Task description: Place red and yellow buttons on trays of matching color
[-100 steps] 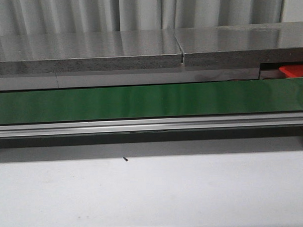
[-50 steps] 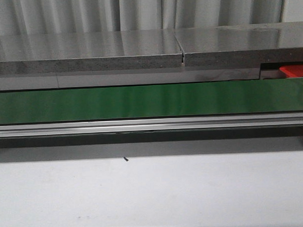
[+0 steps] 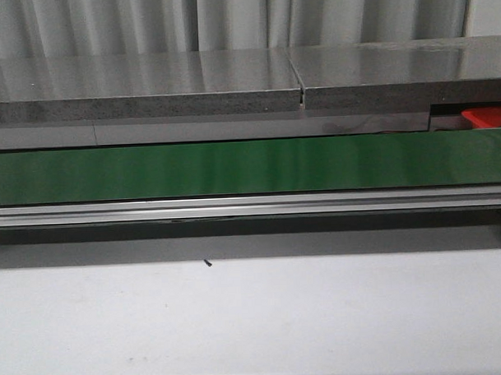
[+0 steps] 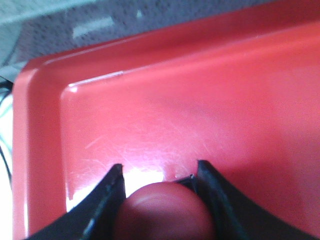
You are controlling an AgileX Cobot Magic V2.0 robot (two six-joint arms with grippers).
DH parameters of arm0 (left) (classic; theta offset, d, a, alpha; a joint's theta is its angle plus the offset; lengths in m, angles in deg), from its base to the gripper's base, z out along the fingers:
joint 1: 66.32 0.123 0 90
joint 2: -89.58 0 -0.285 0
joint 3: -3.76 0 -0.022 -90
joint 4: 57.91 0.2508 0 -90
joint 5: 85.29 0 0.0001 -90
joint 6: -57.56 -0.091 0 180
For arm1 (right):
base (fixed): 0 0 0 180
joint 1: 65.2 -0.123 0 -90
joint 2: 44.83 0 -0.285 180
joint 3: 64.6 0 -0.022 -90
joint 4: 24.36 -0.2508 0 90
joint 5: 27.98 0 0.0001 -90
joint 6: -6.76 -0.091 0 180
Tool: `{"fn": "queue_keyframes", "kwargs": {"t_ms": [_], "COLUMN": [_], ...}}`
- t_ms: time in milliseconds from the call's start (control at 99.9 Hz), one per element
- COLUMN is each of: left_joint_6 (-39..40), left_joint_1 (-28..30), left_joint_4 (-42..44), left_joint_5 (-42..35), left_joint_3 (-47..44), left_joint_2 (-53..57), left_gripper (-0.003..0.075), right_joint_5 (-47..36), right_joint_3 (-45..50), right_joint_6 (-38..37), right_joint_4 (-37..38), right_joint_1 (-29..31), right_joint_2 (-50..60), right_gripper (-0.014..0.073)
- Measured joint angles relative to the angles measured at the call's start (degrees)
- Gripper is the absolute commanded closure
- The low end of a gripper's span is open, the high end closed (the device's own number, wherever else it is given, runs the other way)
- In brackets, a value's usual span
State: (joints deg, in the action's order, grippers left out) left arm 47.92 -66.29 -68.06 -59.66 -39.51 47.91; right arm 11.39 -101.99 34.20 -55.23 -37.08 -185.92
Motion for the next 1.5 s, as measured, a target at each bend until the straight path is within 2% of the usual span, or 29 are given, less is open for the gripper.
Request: {"fn": "queue_keyframes", "kwargs": {"t_ms": [650,791,981,1081,1301,1501], "left_joint_6": [0.00,0.00,0.00,0.00,0.00,0.00], "left_joint_1": [0.00,0.00,0.00,0.00,0.00,0.00], "left_joint_4": [0.00,0.00,0.00,0.00,0.00,0.00], "left_joint_5": [0.00,0.00,0.00,0.00,0.00,0.00], "left_joint_3": [0.00,0.00,0.00,0.00,0.00,0.00], "left_joint_2": [0.00,0.00,0.00,0.00,0.00,0.00], "left_gripper": [0.0739,0.0739,0.0739,0.0739,0.0739,0.0739], "right_joint_5": [-0.71,-0.37,0.13,0.13,-0.20,0.04], "right_joint_3": [-0.10,-0.10,-0.22,-0.22,-0.22,-0.22], "right_joint_6": [0.00,0.00,0.00,0.00,0.00,0.00], "right_joint_4": [1.58,1.84,1.84,1.84,1.84,1.84], "right_joint_1": [0.46,0.53,0.53,0.58,0.67,0.67], "right_joint_2": [-0.90,-1.03,-1.39,-1.39,-0.69,4.76], "right_gripper": [0.0386,0.0313,0.0127,0.0068,0.0060,0.0063]}}
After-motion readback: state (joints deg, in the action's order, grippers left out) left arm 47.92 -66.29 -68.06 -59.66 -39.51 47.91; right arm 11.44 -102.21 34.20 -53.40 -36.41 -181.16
